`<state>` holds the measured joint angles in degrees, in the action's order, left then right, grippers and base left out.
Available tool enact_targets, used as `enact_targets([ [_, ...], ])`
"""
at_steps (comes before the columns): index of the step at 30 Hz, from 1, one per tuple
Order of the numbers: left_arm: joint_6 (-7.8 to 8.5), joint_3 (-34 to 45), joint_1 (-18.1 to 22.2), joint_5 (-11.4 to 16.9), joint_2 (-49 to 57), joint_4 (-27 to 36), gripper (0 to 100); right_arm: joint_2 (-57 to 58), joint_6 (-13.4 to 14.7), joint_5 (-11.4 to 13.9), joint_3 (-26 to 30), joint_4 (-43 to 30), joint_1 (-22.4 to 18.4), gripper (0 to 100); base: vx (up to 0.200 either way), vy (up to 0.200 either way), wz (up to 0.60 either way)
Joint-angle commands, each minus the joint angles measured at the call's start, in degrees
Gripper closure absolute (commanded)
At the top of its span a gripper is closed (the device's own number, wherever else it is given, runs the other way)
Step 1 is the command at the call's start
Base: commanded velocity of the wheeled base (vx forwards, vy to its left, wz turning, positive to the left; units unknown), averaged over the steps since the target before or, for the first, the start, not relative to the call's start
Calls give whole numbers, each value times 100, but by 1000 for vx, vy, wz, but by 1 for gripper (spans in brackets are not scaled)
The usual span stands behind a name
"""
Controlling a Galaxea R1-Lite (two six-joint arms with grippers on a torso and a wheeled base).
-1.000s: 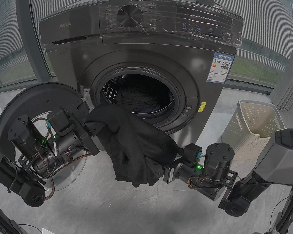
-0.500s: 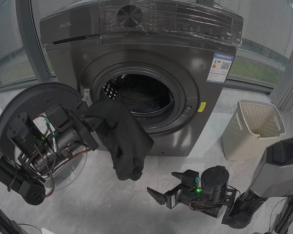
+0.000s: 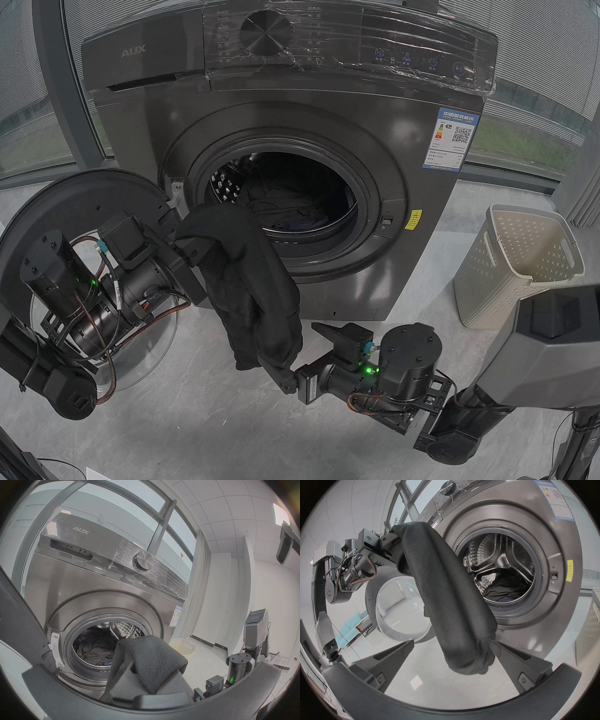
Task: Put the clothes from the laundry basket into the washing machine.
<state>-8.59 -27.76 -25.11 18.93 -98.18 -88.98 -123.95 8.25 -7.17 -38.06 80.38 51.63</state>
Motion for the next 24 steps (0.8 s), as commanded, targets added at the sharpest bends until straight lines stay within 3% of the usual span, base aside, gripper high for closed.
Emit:
enact_targets([
  [1,-2,-19,-2,-12,-43,-23,100,-445,-69,49,-386,12,-127,0,0,0,0],
  [24,-2,-45,-73,-21,-61,-23,100,-1017,-140,110,-1555,-49,-425,0,0,0,0],
])
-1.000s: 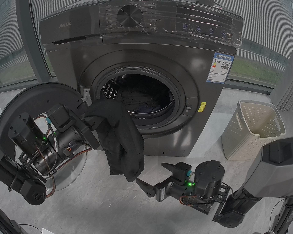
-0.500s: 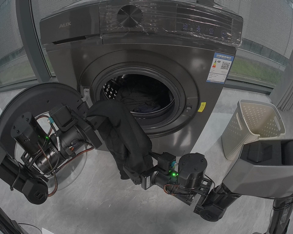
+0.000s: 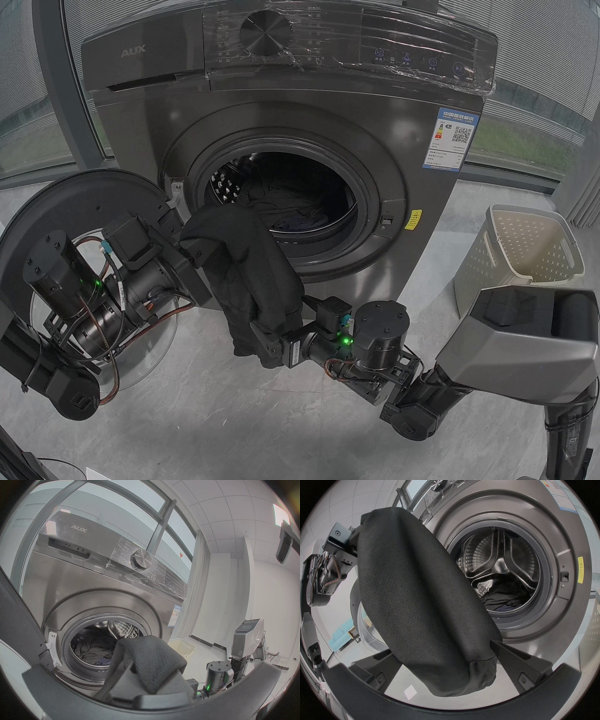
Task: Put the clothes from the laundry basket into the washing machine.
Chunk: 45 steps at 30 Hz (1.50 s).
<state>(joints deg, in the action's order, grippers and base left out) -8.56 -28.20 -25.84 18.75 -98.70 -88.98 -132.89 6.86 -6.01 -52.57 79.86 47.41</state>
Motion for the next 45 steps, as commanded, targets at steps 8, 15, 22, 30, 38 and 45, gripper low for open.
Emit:
enact_targets([
  [8,-6,-10,0,6,-1,-23,100,-281,17,-67,-166,3,-12,100,0,0,0],
  [15,-6,-2,53,6,-1,-23,100,-26,34,-67,-114,21,-144,100,0,0,0],
  [22,-14,77,159,15,-18,-23,100,1292,-45,3,818,-23,-417,100,0,0,0],
  [30,30,420,238,85,26,-23,100,2496,-159,399,1407,65,-742,100,0,0,0],
  [38,293,649,255,252,52,-32,100,2531,-62,408,1750,803,-891,100,0,0,0],
  [45,346,614,361,270,17,-32,100,2610,-45,399,1627,856,-1058,100,0,0,0],
])
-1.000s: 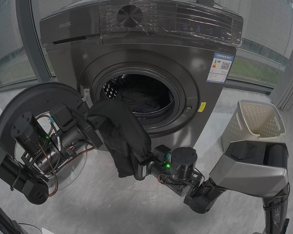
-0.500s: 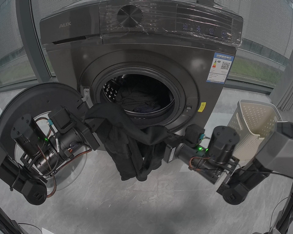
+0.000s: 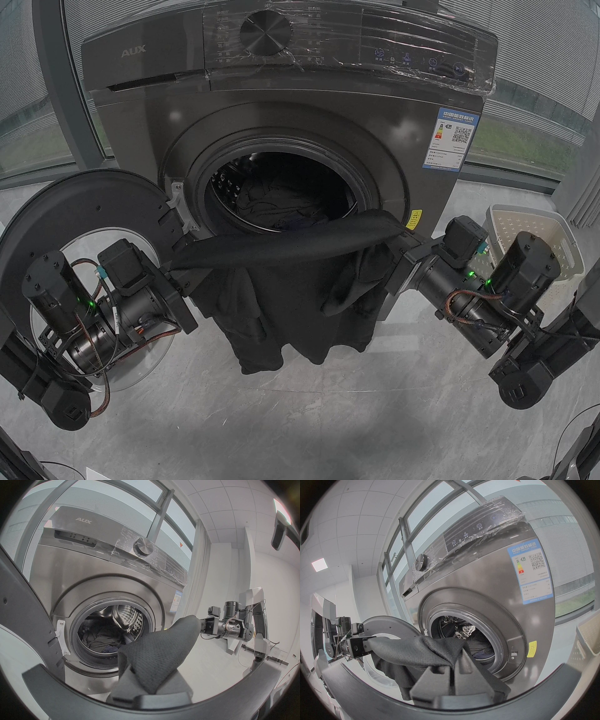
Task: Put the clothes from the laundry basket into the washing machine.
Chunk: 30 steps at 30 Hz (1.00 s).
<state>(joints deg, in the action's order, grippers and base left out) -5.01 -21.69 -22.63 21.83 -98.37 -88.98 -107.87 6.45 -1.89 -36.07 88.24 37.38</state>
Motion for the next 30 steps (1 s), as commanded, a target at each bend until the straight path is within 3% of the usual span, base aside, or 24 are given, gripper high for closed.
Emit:
enact_targets([
  [1,-18,-64,39,-48,-16,-32,100,135,-3,-13,-23,9,-55,100,0,0,0],
  [14,-35,-398,294,-48,107,-23,100,346,-3,-57,-93,-26,-64,100,0,0,0],
  [30,-44,-565,285,-48,318,-23,100,381,-3,-84,-339,-26,-55,100,0,0,0],
])
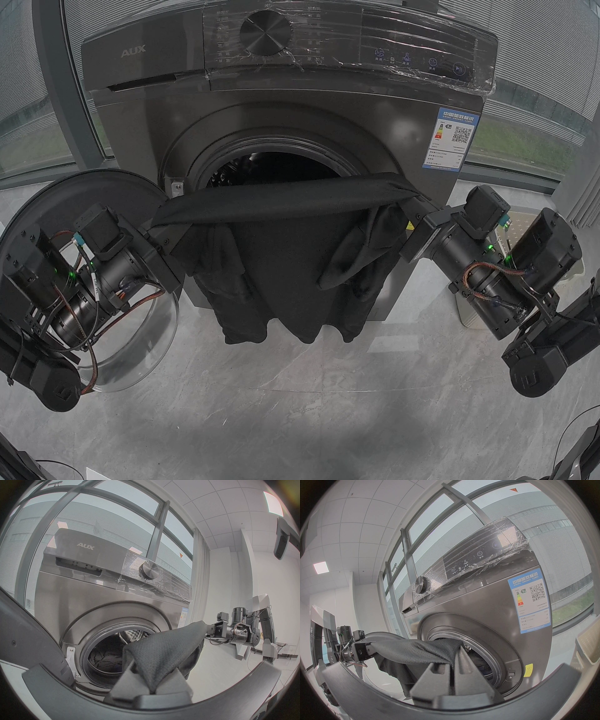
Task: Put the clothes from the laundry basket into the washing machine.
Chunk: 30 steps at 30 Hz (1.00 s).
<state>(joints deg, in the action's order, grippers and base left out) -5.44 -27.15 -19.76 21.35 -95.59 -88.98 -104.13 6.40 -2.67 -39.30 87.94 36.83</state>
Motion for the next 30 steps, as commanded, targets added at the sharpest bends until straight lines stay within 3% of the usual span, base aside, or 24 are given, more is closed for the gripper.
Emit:
enact_targets([
  [1,-1,-27,-1,1,40,-23,100,7,2,3,-16,4,0,100,0,0,0],
  [16,-10,-10,-133,10,23,-23,100,60,2,3,125,-5,44,100,0,0,0],
  [19,8,17,-476,-131,-57,-23,100,130,2,12,362,-14,97,100,0,0,0],
  [21,16,-71,-872,-579,-320,-23,100,68,2,12,634,-5,176,100,0,0,0],
  [24,-19,-396,-1153,-693,-575,-23,100,-28,2,21,907,12,307,100,0,0,0],
  [25,-19,-493,-1197,-711,-672,-23,100,-46,2,12,960,12,351,0,0,0,0],
  [30,16,-950,-1223,-992,-1041,-23,100,-72,10,3,1399,-32,606,0,0,0,0],
])
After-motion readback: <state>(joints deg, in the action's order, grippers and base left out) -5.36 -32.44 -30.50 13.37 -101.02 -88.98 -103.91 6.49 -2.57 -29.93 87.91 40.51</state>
